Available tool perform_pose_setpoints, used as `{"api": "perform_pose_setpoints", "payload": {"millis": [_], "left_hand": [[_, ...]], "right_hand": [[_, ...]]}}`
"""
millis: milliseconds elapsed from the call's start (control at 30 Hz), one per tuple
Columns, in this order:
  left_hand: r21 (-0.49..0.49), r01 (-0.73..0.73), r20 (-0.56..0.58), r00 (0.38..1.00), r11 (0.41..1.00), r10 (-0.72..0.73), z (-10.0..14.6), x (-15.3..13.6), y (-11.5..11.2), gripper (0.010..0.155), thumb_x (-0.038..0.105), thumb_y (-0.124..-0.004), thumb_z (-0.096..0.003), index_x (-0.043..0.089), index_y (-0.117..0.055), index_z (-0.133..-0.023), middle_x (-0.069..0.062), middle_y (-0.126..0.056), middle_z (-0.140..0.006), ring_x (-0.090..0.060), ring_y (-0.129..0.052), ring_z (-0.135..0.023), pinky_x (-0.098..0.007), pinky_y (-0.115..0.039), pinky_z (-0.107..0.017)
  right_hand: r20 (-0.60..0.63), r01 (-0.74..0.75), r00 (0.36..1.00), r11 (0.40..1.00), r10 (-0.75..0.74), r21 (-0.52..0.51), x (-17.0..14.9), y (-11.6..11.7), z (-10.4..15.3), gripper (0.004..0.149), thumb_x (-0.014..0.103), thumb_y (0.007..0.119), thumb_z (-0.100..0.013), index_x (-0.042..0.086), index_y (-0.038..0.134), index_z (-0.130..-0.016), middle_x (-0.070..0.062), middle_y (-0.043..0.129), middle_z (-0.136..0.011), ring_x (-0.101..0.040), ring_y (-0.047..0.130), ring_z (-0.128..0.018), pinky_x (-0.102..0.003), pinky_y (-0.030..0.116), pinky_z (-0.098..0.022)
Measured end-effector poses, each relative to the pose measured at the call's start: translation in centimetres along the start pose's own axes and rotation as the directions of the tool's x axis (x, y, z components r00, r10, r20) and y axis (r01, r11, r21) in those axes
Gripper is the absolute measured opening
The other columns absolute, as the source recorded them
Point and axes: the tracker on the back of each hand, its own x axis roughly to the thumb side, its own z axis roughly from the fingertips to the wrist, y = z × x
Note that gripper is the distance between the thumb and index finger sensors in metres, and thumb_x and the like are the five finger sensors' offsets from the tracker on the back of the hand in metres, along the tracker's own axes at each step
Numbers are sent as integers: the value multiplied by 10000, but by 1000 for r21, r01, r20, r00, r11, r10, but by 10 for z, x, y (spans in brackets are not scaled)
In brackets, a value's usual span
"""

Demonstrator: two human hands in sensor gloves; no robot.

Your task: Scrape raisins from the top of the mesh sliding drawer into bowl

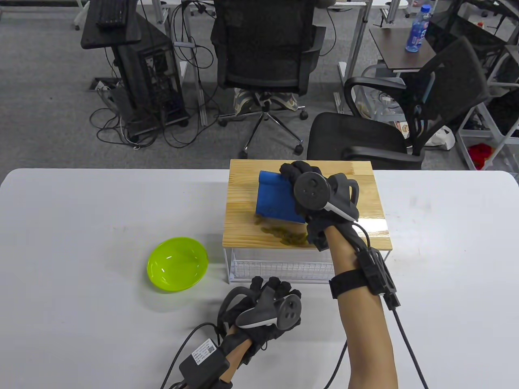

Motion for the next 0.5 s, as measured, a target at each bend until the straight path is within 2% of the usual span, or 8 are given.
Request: {"api": "perform_pose_setpoints", "payload": {"millis": [100, 333, 433, 500], "left_hand": [[-15, 3, 0, 1000, 1000, -3, -1, 0, -3, 691, 648, -565, -491, 388, -536, -1131, -23, -560, -1261, -364, -514, -1233, -609, -484, -867], [-9, -20, -7, 1000, 1000, 20, 0, -4, -3, 690, 645, -567, -492, 383, -540, -1130, -28, -564, -1260, -368, -517, -1231, -611, -489, -862], [-23, 12, -2, 1000, 1000, -12, 1, -3, -5, 691, 646, -567, -492, 381, -543, -1130, -25, -566, -1257, -365, -523, -1228, -609, -493, -861], [-1, 8, -2, 1000, 1000, -8, 2, -3, -3, 690, 647, -568, -491, 383, -546, -1128, -22, -576, -1254, -361, -537, -1225, -609, -499, -860]], "right_hand": [[7, 18, 1000, 999, -18, 26, 0, -1, 2, 564, 156, 829, -506, 171, 602, -1022, -109, 619, -1054, -429, 779, -933, -618, 689, -640], [29, 47, 998, 999, -47, 8, -2, -2, 13, 560, 155, 827, -506, 171, 606, -1020, -108, 622, -1054, -433, 780, -933, -619, 690, -639], [43, 40, 998, 999, -40, -4, -1, -2, 15, 561, 156, 827, -505, 173, 606, -1020, -104, 624, -1054, -431, 780, -935, -618, 692, -639], [51, 52, 997, 999, -52, -6, -2, -2, 16, 559, 156, 827, -505, 176, 608, -1018, -101, 624, -1053, -429, 776, -938, -618, 691, -641]]}}
